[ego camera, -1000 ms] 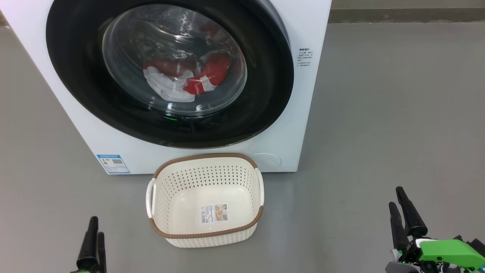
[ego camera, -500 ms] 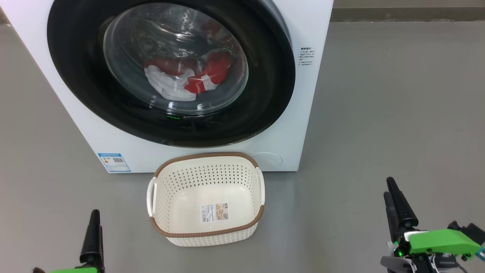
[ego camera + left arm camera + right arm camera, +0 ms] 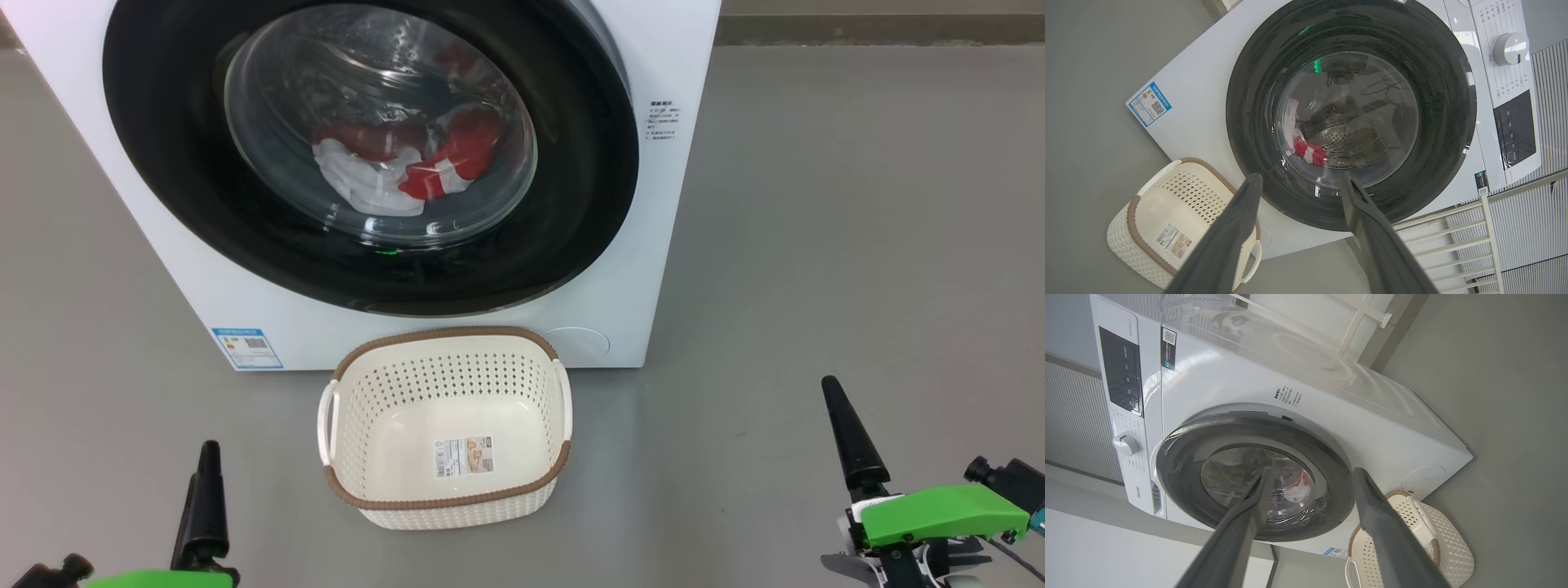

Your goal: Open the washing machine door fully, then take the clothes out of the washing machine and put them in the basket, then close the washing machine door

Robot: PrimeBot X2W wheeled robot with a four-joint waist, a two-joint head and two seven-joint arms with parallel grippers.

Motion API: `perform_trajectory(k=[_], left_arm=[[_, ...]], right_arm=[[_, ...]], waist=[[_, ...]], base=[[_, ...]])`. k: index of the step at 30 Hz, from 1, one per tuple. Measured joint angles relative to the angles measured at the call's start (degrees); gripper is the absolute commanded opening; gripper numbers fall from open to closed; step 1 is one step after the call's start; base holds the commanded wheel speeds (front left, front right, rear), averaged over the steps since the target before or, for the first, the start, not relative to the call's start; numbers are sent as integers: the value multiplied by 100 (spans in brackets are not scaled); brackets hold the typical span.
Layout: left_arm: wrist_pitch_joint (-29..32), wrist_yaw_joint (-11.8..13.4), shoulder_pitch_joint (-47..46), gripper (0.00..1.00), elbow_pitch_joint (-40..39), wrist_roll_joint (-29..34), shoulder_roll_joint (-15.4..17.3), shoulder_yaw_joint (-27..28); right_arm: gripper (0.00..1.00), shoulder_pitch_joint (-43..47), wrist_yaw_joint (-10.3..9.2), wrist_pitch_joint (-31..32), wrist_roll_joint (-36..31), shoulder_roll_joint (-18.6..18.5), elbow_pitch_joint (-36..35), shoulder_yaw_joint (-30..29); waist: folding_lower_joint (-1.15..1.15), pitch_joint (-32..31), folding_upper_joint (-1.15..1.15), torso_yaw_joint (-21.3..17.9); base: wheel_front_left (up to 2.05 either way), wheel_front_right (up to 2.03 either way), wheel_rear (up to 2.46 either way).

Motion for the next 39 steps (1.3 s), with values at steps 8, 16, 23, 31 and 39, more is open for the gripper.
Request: perform_trajectory(k=[8, 16, 23, 31, 39], left_arm=[[-123, -1, -1, 100, -20, 987, 1, -34], [-246, -2, -1, 100, -23, 1914, 7, -48], [-347, -2, -1, 100, -22, 2568, 4, -45], [-477, -2, -3, 100, -20, 3264, 0, -45], [-617, -2, -8, 100, -25, 3855, -3, -40]], right_arm=[[100, -118, 0, -131, -811, -49, 8, 156], [100, -123, 0, -252, -1752, -71, 77, 123], [100, -123, 0, -350, -2330, -54, 113, 103], [100, -213, 0, -492, -2965, -54, 160, 104], [100, -260, 0, -615, -3515, -60, 194, 143]], waist=[[0, -12, 0, 10], [0, -17, 0, 26], [0, -27, 0, 37], [0, -32, 0, 52], [0, -36, 0, 73]], base=[[0, 0, 0], [0, 0, 0], [0, 0, 0], [0, 0, 0], [0, 0, 0]])
